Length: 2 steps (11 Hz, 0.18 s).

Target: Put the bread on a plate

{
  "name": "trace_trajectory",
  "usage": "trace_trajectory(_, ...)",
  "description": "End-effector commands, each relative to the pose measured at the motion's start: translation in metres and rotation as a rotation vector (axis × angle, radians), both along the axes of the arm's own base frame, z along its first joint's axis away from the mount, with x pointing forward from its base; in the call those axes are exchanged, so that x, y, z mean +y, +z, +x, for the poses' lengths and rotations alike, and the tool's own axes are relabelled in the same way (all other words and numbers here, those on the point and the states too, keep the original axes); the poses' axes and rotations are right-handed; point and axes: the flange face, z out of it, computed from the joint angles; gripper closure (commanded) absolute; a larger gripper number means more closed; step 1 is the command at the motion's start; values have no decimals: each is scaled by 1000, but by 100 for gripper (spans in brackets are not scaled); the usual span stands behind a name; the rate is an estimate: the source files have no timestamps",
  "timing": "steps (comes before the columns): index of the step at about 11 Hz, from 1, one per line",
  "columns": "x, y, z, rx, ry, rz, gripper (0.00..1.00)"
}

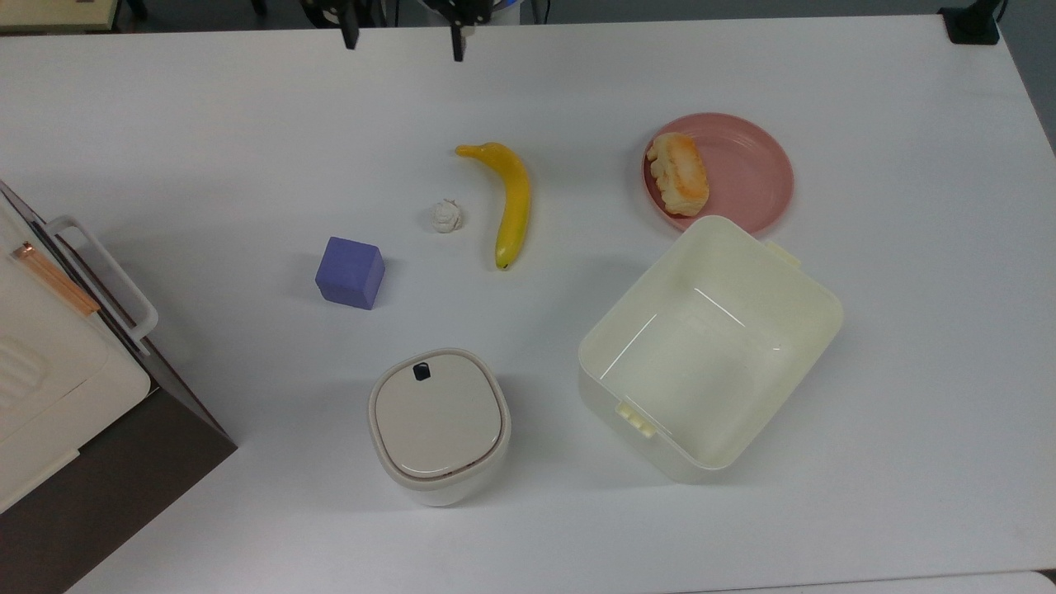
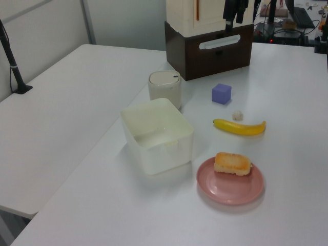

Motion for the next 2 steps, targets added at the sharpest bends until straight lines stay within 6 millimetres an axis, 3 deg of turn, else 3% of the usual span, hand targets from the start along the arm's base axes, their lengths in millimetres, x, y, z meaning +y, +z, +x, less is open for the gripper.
trace_trajectory(1,3,-1,0,-33,-11,18,0)
trace_trajectory(2,4,-1,0,-33,-9,18,0)
